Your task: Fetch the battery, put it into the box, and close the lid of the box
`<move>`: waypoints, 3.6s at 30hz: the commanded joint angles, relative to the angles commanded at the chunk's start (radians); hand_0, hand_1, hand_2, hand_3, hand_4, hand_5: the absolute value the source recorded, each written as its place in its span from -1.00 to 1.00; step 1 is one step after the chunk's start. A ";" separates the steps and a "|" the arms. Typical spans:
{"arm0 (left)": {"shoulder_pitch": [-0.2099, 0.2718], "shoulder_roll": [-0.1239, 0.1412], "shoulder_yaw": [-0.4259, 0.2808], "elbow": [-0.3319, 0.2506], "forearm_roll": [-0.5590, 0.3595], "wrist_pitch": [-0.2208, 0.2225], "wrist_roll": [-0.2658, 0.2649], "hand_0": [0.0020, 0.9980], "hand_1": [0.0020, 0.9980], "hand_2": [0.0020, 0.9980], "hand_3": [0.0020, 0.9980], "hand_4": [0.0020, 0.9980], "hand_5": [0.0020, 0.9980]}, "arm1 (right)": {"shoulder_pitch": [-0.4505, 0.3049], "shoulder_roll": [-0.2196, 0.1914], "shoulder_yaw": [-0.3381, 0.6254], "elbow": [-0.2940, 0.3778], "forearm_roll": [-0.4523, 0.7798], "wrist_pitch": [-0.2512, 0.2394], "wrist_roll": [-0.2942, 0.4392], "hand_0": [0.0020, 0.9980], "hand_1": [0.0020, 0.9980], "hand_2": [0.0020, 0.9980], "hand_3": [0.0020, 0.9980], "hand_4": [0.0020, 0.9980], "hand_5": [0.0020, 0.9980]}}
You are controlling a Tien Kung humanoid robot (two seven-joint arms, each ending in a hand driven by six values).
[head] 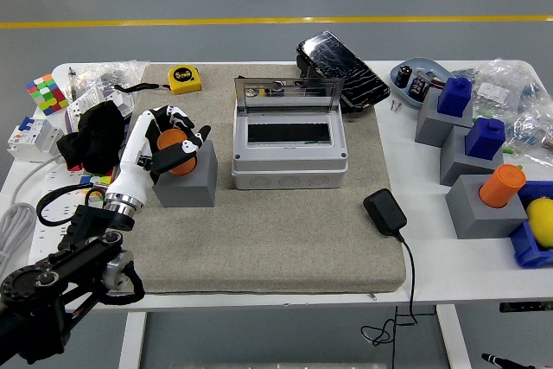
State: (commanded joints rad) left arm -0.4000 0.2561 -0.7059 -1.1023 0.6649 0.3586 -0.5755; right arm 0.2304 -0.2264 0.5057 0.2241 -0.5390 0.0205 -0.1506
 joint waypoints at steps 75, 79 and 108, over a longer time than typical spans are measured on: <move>-0.530 -0.256 0.531 0.208 0.090 0.125 0.064 -0.95 -1.00 -0.68 -0.66 0.94 -1.00 | 0.010 -0.007 -0.064 0.017 0.013 -0.013 0.013 0.34 0.33 0.35 0.11 0.81 0.01; -0.531 -0.256 0.549 0.251 0.116 0.136 0.059 -0.95 -1.00 -0.68 -0.65 0.96 -1.00 | 0.009 -0.006 -0.057 0.021 0.005 -0.014 0.014 0.34 0.33 0.35 0.11 0.80 0.01; -0.520 -0.256 0.576 0.352 0.151 0.158 0.069 -0.36 -0.47 -0.43 -0.38 1.00 -1.00 | 0.006 -0.003 -0.024 0.030 -0.020 -0.016 0.014 0.33 0.33 0.35 0.11 0.80 0.00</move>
State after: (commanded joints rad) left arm -0.9198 0.0000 -0.1298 -0.7500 0.8164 0.5170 -0.5069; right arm 0.2368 -0.2292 0.4813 0.2545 -0.5589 0.0040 -0.1371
